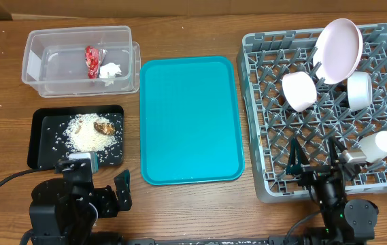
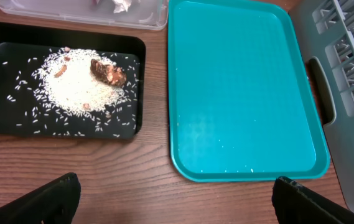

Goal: Sort waste into correct bins and load items into the dishwasher

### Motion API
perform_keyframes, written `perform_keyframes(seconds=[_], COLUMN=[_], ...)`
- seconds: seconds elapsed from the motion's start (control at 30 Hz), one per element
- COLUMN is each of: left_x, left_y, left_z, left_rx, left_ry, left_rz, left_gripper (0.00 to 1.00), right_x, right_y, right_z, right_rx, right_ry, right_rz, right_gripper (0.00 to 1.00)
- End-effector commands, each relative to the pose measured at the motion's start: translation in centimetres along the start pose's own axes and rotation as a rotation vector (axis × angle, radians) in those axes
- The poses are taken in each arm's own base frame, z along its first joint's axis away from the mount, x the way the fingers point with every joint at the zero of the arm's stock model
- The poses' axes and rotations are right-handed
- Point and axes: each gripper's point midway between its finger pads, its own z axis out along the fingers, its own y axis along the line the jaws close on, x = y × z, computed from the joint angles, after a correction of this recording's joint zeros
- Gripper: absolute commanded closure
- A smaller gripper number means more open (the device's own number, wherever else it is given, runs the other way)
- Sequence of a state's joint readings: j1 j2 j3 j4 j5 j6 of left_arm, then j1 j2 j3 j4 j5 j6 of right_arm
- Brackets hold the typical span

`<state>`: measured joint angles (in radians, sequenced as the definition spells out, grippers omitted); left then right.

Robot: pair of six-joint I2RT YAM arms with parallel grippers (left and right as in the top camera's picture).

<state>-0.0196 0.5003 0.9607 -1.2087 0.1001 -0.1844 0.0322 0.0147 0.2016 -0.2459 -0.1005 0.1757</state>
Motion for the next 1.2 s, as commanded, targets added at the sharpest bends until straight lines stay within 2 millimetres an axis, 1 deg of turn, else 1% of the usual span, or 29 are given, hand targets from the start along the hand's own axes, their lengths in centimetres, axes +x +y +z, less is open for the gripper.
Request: perform_keyframes(seconds=[0.0, 0.23, 0.33, 0.37, 0.43, 0.5, 0.53, 1.17], left_x=[0.1, 0.1, 0.1, 0.1, 0.1, 0.1, 0.1, 0.1], left_y=[0.1, 0.1, 0.1, 0.1, 0.1, 0.1, 0.1, 0.1], left_z=[0.0, 0.0, 0.0, 0.0, 0.0, 0.0, 0.0, 0.0], left_rx=[-0.005, -0.005, -0.005, -0.005, -0.005, -0.005, -0.005, -0.005], left_ry=[-0.004, -0.004, -0.004, -0.004, -0.004, -0.004, -0.004, -0.004], left_rz=[-0.005, -0.005, -0.005, -0.005, -0.005, -0.005, -0.005, -0.005], left_gripper=[0.0, 0.0, 0.0, 0.0, 0.0, 0.01, 0.0, 0.0], right_x=[0.5, 0.4, 0.6, 0.7, 1.6, 4.2, 4.6, 4.6], right_y=[0.0, -1.2, -1.6, -1.8, -2.0, -2.6, -2.6, -2.5], right_z=[0.4, 1.2, 1.2, 1.2, 1.3, 1.5, 1.5, 1.5], right_rx=[-0.011, 0.013, 0.047, 0.058, 0.067, 0.085, 0.082, 0.081], right_ry=[-0.027, -0.169, -0.166, -0.16, -0.122, -0.012, 0.003, 0.004], right_rz=[-0.003, -0.014, -0.037, -0.07, -0.111, -0.103, -0.101, -0.104], right_gripper=[0.0, 0.0, 0.0, 0.0, 0.0, 0.0, 0.0, 0.0])
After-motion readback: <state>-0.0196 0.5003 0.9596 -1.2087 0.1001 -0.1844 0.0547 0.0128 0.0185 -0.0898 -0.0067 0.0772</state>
